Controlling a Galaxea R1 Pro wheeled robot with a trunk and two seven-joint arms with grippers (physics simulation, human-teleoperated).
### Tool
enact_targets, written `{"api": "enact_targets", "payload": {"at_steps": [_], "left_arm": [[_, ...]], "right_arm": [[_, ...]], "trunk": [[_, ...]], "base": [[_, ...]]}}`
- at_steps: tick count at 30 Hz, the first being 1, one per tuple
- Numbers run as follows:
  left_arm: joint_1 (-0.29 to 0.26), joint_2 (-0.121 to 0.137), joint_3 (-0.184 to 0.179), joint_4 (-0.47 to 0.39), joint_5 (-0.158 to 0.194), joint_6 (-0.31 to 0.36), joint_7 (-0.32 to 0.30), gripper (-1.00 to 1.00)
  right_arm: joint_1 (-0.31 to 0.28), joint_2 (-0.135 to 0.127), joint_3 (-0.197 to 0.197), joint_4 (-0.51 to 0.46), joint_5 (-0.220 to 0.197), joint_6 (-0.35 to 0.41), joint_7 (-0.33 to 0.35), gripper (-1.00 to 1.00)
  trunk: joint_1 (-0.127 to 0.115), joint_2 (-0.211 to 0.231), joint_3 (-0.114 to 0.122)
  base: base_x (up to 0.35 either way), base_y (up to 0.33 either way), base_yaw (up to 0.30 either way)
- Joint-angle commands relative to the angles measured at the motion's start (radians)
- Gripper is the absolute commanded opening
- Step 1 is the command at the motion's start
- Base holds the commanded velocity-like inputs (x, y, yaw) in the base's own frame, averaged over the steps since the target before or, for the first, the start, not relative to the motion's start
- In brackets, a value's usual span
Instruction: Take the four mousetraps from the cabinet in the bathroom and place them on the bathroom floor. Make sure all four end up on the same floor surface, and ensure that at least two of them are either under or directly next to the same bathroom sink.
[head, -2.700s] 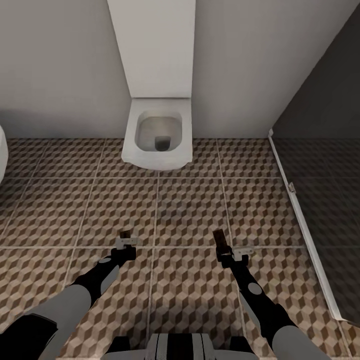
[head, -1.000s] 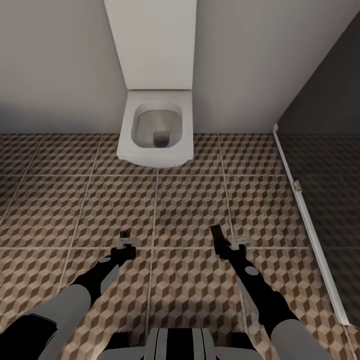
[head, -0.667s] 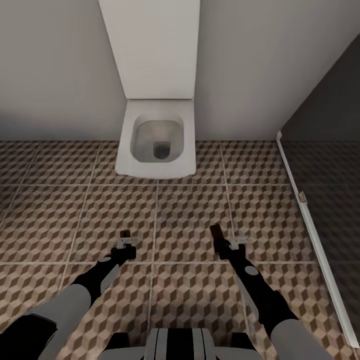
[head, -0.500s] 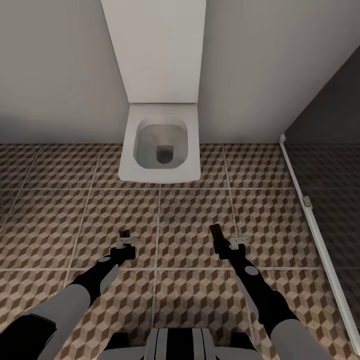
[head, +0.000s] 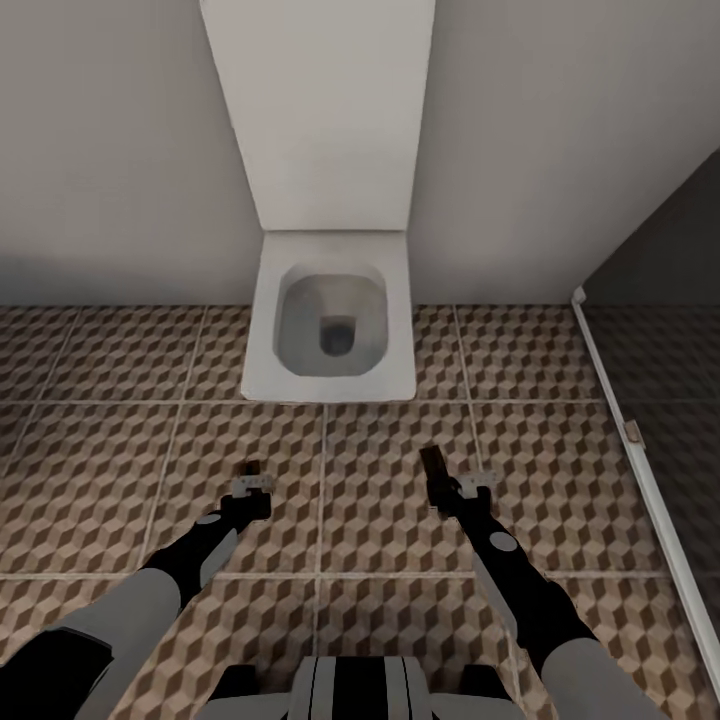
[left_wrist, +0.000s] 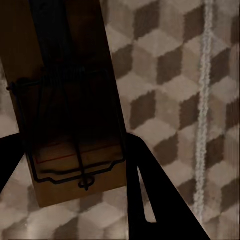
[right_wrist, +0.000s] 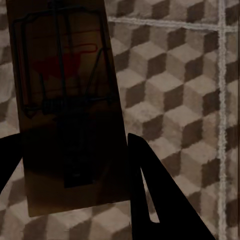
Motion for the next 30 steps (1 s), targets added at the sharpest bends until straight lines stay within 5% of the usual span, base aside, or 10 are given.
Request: {"api": "enact_targets", "payload": {"at_steps": [1, 11, 17, 24, 30], "left_arm": [[0.000, 0.000, -0.005, 0.000, 0.007, -0.001, -0.002, -1.00], [0.000, 0.000, -0.012, 0.010, 0.008, -0.002, -0.003, -1.00], [0.000, -0.002, -0.022, 0.014, 0.008, -0.001, -0.002, -1.00], [0.000, -0.004, -0.025, 0.013, 0.008, 0.000, -0.001, -1.00], [0.000, -0.005, -0.025, 0.012, 0.008, 0.000, -0.001, -1.00]], "right_arm": [[0.000, -0.001, 0.005, 0.000, -0.009, -0.001, -0.002, -1.00], [0.000, 0.040, 0.008, 0.035, -0.013, -0.001, 0.021, -1.00], [0.000, 0.059, 0.009, 0.048, -0.009, -0.001, 0.150, -1.00], [0.000, 0.062, 0.008, 0.082, -0.007, -0.018, 0.163, -1.00], [0.000, 0.062, 0.008, 0.091, -0.005, -0.043, 0.163, -1.00]], "trunk": [[0.000, 0.000, 0.000], [0.000, 0.000, 0.000], [0.000, 0.000, 0.000], [0.000, 0.000, 0.000], [0.023, -0.042, -0.019]], "base": [[0.292, -0.155, 0.000], [0.114, -0.075, 0.000], [0.003, -0.002, 0.000], [0.000, 0.000, 0.000], [0.000, 0.000, 0.000]]}}
